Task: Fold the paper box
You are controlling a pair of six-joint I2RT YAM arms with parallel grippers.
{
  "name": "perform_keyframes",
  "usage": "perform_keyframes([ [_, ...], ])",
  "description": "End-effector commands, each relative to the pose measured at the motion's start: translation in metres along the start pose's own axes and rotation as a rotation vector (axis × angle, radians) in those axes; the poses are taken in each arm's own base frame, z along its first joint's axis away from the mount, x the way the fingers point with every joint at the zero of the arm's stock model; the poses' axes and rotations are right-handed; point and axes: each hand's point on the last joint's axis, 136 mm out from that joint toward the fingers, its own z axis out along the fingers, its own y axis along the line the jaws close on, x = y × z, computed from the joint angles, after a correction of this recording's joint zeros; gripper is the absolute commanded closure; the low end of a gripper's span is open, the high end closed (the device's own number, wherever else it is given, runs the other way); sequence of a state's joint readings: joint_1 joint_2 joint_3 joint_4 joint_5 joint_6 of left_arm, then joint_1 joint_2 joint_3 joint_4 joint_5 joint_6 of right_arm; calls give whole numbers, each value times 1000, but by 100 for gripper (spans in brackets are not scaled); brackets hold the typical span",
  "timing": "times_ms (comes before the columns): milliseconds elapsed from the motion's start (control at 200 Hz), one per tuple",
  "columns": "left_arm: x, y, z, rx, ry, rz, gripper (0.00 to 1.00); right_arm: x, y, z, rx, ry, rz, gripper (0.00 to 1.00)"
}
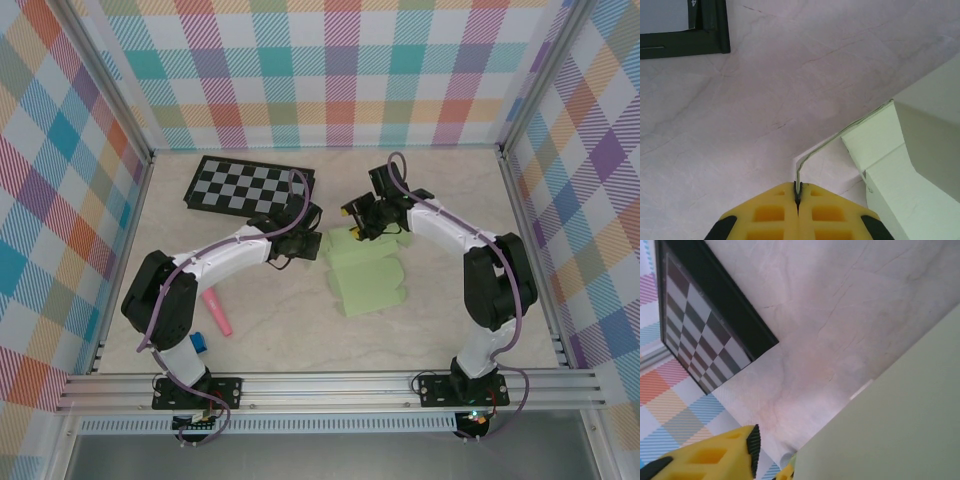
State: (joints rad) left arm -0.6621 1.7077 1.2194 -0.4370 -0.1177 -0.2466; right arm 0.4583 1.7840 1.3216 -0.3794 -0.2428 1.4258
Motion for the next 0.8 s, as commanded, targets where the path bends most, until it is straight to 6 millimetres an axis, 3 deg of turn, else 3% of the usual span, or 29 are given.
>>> perform_keyframes([
  [0, -8, 6, -2, -10, -42, -84, 100, -6, -2, 1, -19, -40, 5, 62],
  [150, -7, 3, 6, 6, -44, -152, 100, -13, -4, 5, -78, -81, -1, 80],
  [505, -10, -12, 5, 97, -66, -183, 92, -22, 3, 8, -185, -137, -21, 84],
  [585, -11, -17, 3, 127, -80, -190, 84, -23, 4, 10, -213, -141, -20, 84],
  [660, -10, -21, 0, 158, -85, -192, 67, -23, 6, 10, -233, -142, -28, 83],
  [795, -15, -26, -14, 212, -128, -188, 52, -26, 10, 8, -247, -145, -71, 81],
])
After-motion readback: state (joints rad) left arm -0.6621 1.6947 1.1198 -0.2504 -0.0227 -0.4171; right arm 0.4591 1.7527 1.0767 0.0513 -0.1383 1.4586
